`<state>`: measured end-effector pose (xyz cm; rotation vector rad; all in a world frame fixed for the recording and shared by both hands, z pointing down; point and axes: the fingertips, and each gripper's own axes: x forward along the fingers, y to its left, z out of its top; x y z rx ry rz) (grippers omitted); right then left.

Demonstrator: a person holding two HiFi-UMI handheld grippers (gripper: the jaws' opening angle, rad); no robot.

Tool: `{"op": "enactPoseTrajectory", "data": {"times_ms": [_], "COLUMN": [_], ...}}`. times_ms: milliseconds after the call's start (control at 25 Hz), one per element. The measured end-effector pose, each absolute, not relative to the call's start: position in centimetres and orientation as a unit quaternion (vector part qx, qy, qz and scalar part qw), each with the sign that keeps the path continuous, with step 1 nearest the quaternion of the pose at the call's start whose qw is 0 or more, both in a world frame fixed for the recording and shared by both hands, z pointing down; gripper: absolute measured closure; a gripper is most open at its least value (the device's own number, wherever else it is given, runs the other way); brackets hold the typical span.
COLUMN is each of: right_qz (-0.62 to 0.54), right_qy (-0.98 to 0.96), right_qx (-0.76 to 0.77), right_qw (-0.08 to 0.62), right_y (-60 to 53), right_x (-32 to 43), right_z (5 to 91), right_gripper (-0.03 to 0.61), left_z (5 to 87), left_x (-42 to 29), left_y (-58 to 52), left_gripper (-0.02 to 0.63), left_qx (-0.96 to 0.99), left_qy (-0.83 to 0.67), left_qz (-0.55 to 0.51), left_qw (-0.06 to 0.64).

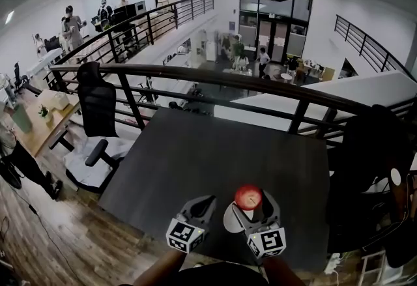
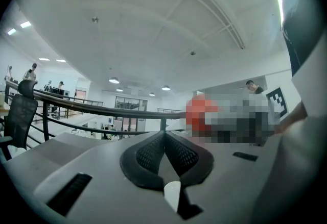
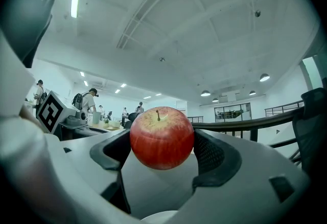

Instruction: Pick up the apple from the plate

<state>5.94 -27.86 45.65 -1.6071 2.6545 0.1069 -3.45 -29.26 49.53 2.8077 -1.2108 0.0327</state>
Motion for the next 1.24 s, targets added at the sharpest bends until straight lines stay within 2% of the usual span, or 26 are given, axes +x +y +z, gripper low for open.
{"op": "enactPoseTrajectory", "data": {"times_ms": [400,1240], "right_qz": [0.102,0.092], "right_qy": [0.843,0.838], "right_qx": [-0.528,-0.537], "right_qw": [0.018,0.015], "right_y": [-27.5,-27.8], "right_x": [5.6,6.7], "right_z": [44.3,45.4], "right_gripper": [0.178,0.178], "left_z": [49.7,50.3], "left_x": [-4.1,-3.1], "left_y": [-29.1,-28.9], "left_gripper": [0.591,0.591], "left_qx": [0.916,0.917], "left_qy": [-0.399,-0.396], "left_qz": [0.007,0.016], "left_qw": [0.046,0.04]}}
